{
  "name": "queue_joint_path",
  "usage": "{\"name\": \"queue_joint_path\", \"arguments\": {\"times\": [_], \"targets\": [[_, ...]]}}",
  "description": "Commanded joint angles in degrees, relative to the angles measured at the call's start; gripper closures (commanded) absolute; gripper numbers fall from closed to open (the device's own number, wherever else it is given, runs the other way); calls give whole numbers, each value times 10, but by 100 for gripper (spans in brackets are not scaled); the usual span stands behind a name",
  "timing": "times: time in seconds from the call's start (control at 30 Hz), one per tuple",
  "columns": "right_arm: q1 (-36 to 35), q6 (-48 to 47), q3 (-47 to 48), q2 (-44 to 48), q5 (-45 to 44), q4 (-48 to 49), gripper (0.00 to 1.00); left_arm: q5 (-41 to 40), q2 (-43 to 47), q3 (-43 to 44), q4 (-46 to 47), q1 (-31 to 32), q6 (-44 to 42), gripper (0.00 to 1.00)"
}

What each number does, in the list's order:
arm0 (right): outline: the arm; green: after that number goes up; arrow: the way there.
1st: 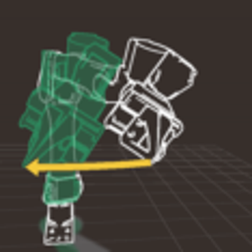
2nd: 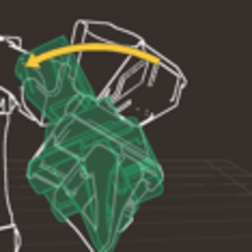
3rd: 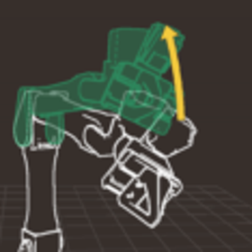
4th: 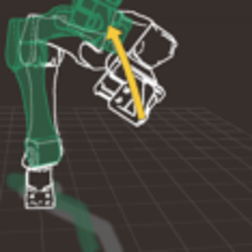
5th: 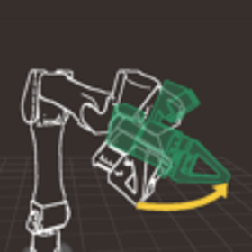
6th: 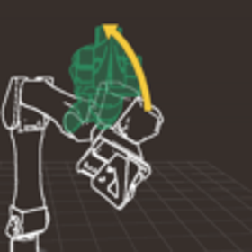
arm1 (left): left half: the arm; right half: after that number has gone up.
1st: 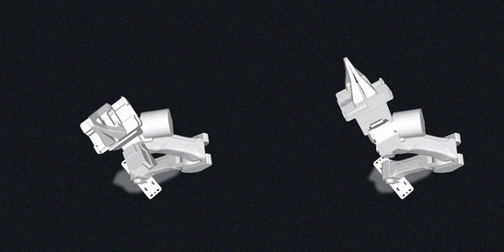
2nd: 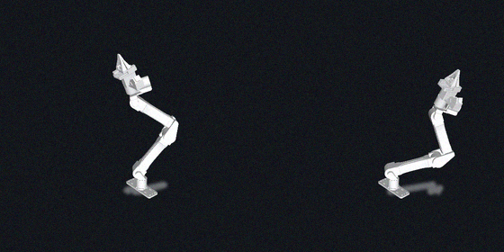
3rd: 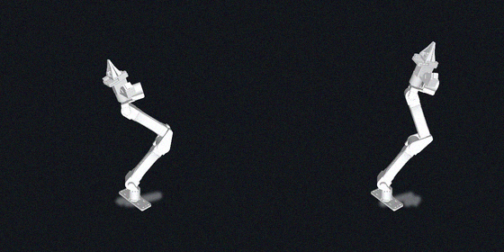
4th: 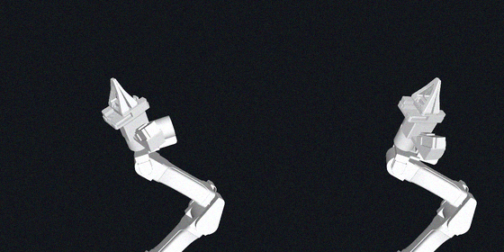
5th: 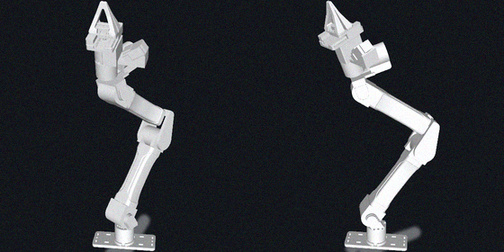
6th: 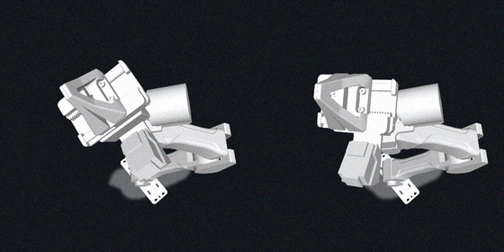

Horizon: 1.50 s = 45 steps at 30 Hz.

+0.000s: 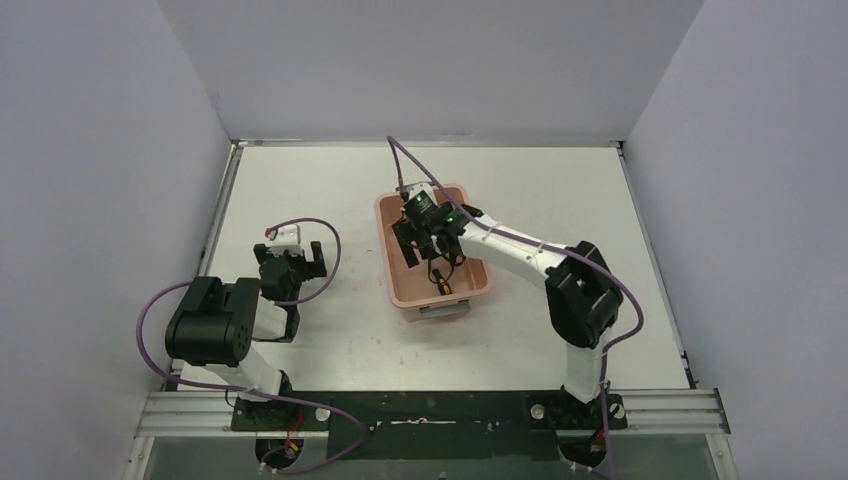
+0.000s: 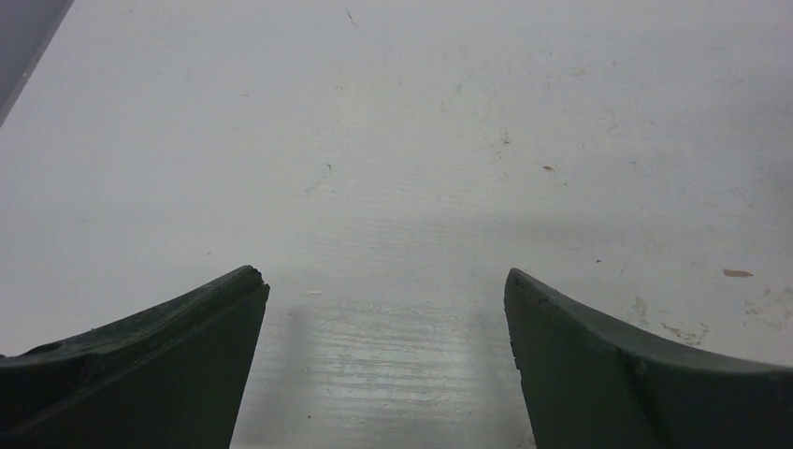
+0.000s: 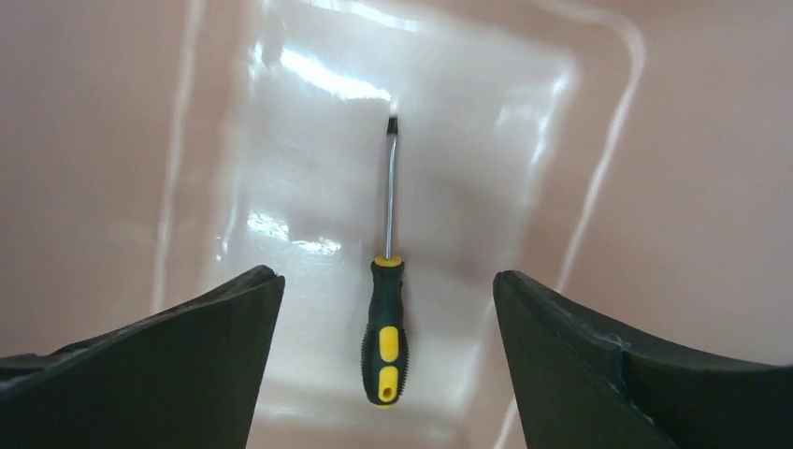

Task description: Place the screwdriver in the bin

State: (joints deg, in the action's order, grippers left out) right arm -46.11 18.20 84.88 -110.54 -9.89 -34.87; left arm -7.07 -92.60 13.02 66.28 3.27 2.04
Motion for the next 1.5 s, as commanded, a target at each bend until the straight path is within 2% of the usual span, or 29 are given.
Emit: {"name": "queue_joint_path", "arguments": {"times": [0.0,0.1,0.23,0.37,0.5,0.6,0.7,0.8,0.93,1.13,1.47], "targets": [[0,-19,49,93,-35,-7,8,0,1,14,34,-4,-5,3],[2,-26,54,125,-46,-5,0,0,2,14,34,-4,-5,3],[24,-29,35,172,-56,15,0,0,2,14,34,-4,-5,3],[88,-18,-19,228,-51,46,0,1,2,14,34,-4,-5,3],[179,-5,-108,290,-48,90,0,1,2,14,34,-4,-5,3],[265,-3,-187,326,-13,142,0,1,2,14,34,-4,-5,3],[329,-7,-284,362,25,240,0,0,2,15,34,-4,-5,3],[363,-18,-390,387,30,336,0,1,2,15,34,-4,-5,3],[381,-41,-479,385,35,448,0,0,1,14,34,-4,-5,3],[386,-54,-557,355,32,559,0,0,2,14,34,-4,-5,3],[386,-56,-596,391,32,609,0,0,2,15,33,-4,-6,3]]}}
